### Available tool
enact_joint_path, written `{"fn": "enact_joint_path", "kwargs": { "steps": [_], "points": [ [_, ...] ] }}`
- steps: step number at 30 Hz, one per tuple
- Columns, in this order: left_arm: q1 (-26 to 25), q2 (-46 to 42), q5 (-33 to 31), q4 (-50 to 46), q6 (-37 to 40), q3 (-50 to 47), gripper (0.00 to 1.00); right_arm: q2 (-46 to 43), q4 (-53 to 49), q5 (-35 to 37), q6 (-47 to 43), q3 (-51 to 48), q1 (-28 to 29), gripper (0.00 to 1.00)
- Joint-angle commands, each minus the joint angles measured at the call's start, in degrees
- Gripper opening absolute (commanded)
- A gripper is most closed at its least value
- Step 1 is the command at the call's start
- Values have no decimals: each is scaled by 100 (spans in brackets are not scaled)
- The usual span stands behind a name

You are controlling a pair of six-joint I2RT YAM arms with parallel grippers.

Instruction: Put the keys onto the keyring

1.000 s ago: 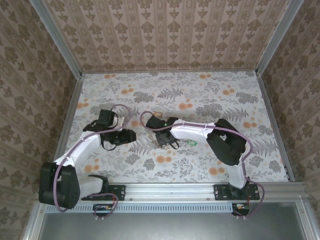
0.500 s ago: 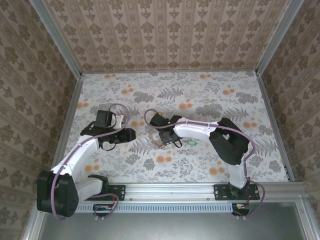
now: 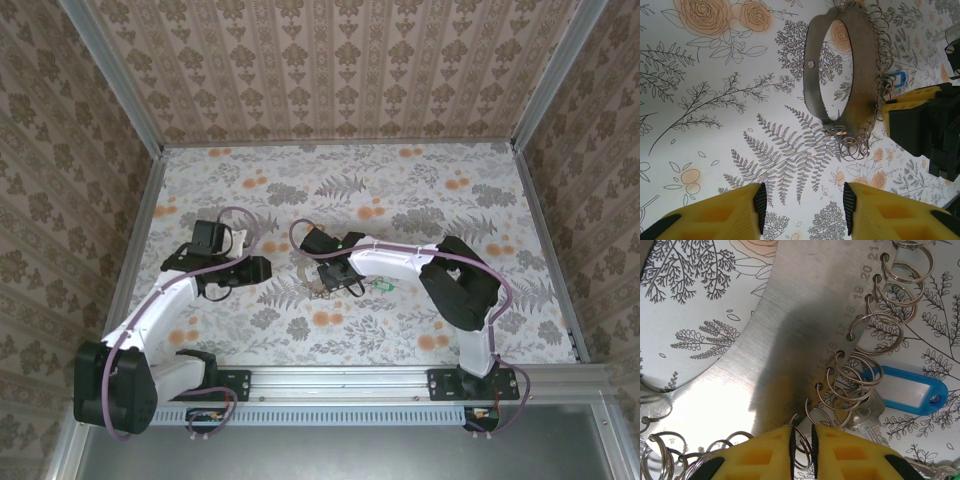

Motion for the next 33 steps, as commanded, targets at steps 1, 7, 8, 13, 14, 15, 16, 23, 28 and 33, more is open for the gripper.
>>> {"fn": "enact_joint_path", "kwargs": {
  "steps": [1,7,8,13,14,15,16,23,28,33],
  "points": [
    [19,-131,96,23,131,-62,47,-238,18,-163,-46,-107,6,22],
    [26,-141,90,58,127,-65,47,-378,48,-254,-76,-237,0,23],
    [22,-141,89,67,126,-77,47,-386,46,-266,-74,-230,1,23],
    [20,-132,91,78,126,-71,47,-478,132,-349,-116,-307,2,18],
    [20,-132,85,84,128,-71,47,-480,141,-366,-127,-316,1,18],
    [20,-132,91,85,123,-74,47,-482,135,-383,-129,-312,3,17],
    [23,-136,87,85,117,-81,47,-473,132,-394,-134,-315,5,17],
    [21,-171,166,148,125,-67,47,-377,116,-475,-168,-265,1,14],
    [20,-387,460,487,117,-141,48,-272,54,-510,-173,-179,-9,19],
    [25,-495,466,533,168,-160,48,-181,3,-544,-191,-98,-11,19]
  ]
}}
